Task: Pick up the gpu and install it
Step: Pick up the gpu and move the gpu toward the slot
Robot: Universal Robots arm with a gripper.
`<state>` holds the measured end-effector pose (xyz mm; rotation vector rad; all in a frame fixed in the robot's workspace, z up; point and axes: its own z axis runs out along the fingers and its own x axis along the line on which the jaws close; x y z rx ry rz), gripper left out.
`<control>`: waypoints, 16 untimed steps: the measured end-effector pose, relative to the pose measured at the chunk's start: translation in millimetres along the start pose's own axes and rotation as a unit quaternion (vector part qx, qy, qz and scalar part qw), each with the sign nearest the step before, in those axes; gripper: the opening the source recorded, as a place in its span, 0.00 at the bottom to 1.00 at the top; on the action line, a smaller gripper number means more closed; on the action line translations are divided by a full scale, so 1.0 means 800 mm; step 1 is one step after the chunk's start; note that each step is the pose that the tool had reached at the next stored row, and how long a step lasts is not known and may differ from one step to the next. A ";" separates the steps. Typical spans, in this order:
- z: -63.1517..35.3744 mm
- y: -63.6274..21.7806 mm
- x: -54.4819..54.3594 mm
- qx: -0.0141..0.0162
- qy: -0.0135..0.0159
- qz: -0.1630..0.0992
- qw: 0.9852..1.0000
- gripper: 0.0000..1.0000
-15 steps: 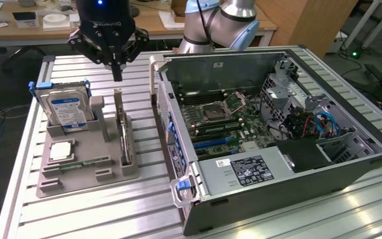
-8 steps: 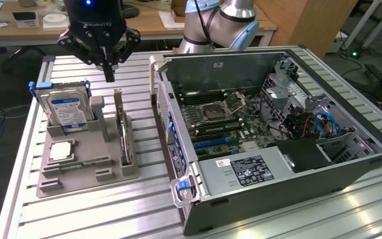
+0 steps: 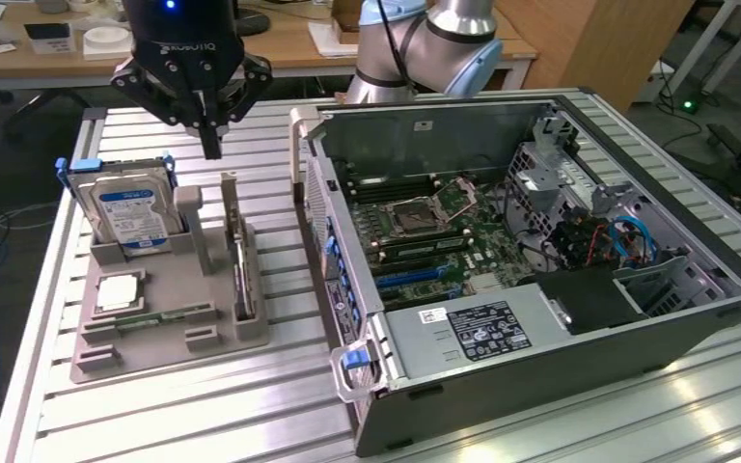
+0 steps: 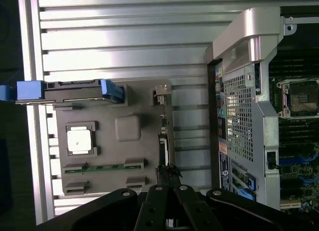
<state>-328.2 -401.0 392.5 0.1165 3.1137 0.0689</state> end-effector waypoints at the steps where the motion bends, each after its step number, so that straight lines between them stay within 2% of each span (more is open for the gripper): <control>1: 0.000 0.000 0.000 0.000 0.000 0.000 1.000 0.11; 8: 0.000 0.000 0.000 0.000 0.000 0.000 1.000 0.11; 9: 0.000 0.000 0.000 0.000 0.000 0.000 1.000 0.17; 10: 0.000 0.000 0.000 0.000 0.000 0.000 1.000 0.17; 13: 0.000 0.000 0.000 0.000 0.000 0.000 1.000 0.35; 14: 0.000 0.000 0.000 0.000 0.000 0.000 1.000 0.35; 16: 0.000 0.000 0.000 0.000 0.000 0.000 1.000 0.47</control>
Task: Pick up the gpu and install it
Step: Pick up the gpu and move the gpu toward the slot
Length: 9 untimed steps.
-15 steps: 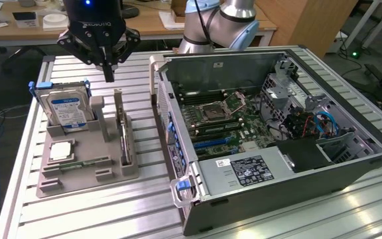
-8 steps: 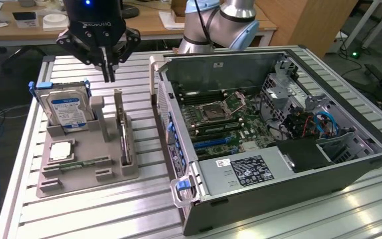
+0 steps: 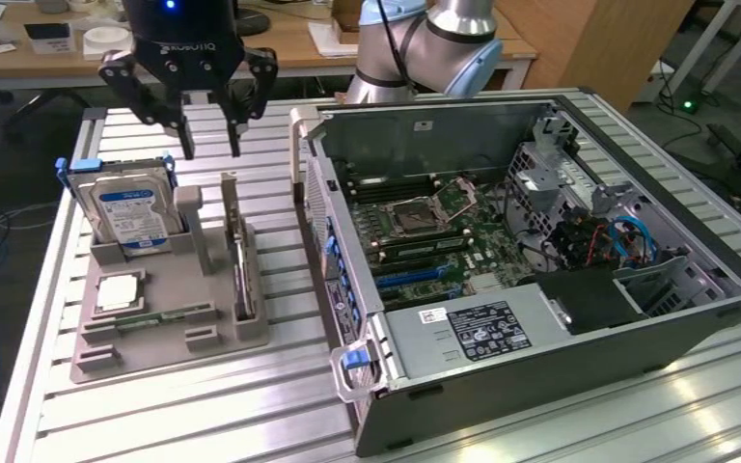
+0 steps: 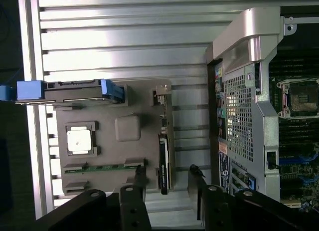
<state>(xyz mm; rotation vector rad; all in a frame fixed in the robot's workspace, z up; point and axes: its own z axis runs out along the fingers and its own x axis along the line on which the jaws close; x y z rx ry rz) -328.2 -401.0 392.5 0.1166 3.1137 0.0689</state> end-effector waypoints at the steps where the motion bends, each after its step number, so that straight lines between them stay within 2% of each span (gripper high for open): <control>1: 0.000 0.000 0.000 0.000 0.000 0.000 1.000 0.47; 3: 0.000 0.000 0.000 0.000 0.000 0.000 1.000 0.58; 4: 0.000 0.000 0.000 0.000 0.000 0.000 1.000 0.58; 5: 0.000 0.000 0.000 0.000 0.000 0.000 1.000 0.65; 9: 0.004 0.000 0.000 0.000 0.001 -0.021 1.000 0.65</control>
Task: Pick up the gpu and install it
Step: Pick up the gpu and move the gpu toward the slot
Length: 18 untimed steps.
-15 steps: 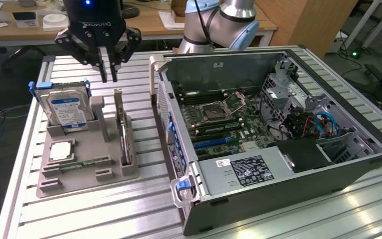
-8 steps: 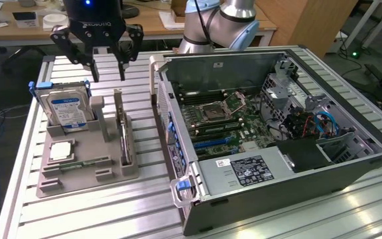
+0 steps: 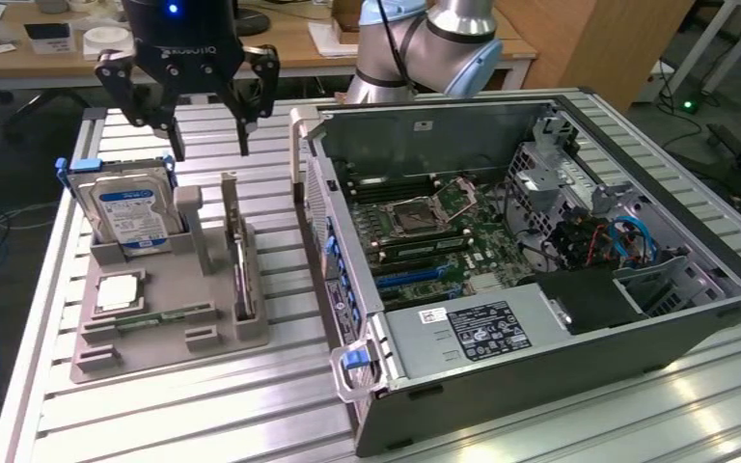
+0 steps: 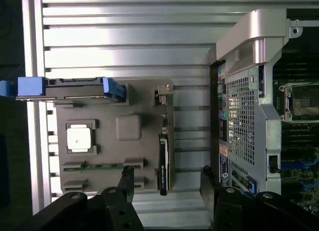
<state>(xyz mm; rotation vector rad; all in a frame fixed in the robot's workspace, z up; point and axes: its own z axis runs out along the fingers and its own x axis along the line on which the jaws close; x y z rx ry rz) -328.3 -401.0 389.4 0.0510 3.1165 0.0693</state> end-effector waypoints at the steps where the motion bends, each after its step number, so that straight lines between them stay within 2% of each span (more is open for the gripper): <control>1: 0.001 0.000 0.000 0.000 0.000 -0.005 1.000 0.65; 4: 0.002 -0.004 0.000 0.000 0.000 -0.011 1.000 0.65; 7: 0.002 -0.008 0.000 0.001 0.000 -0.011 1.000 0.65; 18: 0.009 -0.010 0.000 0.001 0.000 -0.011 1.000 0.65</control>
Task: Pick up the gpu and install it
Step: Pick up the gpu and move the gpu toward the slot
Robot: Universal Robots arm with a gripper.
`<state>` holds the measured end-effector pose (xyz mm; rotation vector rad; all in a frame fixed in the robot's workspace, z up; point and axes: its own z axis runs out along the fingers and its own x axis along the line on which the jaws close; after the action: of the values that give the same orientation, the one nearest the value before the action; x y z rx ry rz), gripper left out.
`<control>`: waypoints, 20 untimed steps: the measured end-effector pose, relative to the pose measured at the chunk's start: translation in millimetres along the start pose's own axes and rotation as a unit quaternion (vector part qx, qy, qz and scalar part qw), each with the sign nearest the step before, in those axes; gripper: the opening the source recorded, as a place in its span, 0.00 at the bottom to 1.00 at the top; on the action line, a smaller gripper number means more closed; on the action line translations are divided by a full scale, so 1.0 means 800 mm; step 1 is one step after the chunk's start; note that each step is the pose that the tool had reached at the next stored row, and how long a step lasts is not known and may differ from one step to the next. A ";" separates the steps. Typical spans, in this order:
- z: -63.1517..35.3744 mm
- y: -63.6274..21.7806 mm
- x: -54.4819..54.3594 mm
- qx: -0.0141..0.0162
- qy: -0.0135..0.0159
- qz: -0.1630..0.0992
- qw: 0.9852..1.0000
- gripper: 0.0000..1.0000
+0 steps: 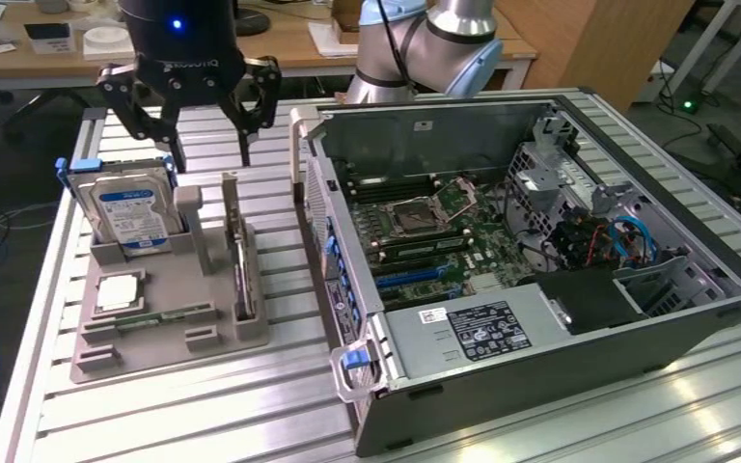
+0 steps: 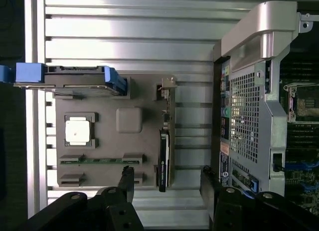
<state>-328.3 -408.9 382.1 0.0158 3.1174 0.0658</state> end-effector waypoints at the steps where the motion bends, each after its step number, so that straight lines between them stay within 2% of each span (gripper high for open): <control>1: 0.001 0.000 0.000 0.000 0.000 0.000 1.000 0.65; 16: 0.017 -0.001 0.000 0.000 0.000 0.000 1.000 0.65; 20: 0.023 -0.002 0.000 0.001 0.000 0.000 1.000 0.65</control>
<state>-328.0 -409.5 363.6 0.0155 3.1176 0.0627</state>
